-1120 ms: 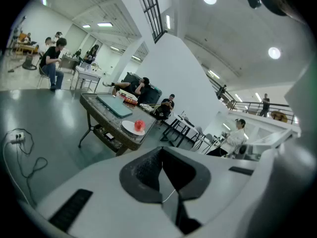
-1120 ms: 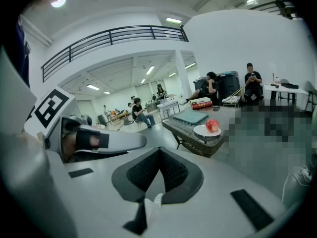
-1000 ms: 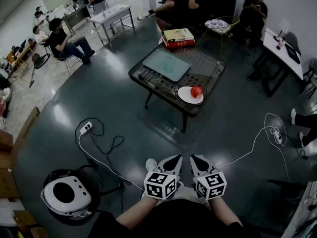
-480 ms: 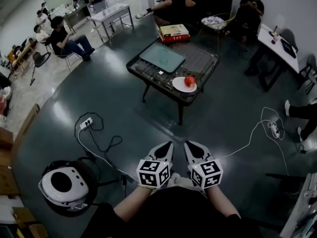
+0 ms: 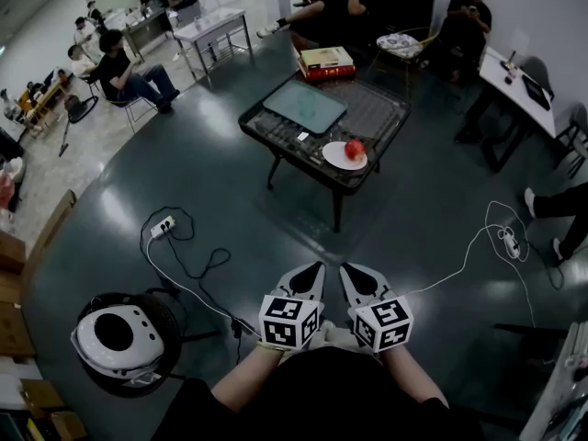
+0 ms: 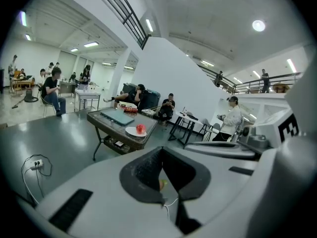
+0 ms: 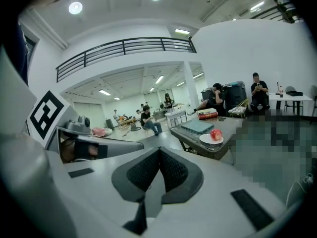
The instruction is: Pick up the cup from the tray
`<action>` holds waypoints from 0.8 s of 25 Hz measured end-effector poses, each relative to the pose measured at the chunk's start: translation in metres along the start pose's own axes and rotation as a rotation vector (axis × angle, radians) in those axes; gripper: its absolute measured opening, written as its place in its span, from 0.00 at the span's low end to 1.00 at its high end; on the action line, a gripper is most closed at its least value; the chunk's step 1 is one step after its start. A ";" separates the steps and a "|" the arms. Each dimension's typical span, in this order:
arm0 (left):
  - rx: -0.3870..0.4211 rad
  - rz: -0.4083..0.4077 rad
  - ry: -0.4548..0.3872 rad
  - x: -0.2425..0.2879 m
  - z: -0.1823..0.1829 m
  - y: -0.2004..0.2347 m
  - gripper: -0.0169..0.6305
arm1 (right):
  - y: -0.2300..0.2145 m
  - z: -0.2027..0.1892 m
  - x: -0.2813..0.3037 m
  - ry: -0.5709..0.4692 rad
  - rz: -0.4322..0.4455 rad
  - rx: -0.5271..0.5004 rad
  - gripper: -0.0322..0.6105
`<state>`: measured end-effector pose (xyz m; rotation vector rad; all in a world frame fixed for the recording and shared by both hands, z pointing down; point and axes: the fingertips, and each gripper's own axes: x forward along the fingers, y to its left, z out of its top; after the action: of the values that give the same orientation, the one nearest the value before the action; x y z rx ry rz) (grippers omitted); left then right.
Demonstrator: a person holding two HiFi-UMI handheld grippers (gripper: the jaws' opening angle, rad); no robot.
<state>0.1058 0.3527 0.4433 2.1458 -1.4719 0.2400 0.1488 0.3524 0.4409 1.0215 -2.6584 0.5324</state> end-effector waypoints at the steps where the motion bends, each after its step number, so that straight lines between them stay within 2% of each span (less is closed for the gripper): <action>1: -0.003 0.001 0.005 -0.001 -0.002 0.000 0.04 | 0.002 -0.001 0.000 0.001 0.006 0.001 0.06; 9: -0.052 0.039 0.025 -0.010 -0.011 0.011 0.04 | 0.010 -0.003 0.005 0.009 0.037 0.009 0.06; 20: -0.062 0.051 0.028 0.010 -0.001 0.030 0.04 | -0.003 0.004 0.024 0.016 0.037 0.018 0.06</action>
<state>0.0822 0.3368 0.4577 2.0501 -1.5006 0.2391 0.1330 0.3339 0.4469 0.9704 -2.6682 0.5704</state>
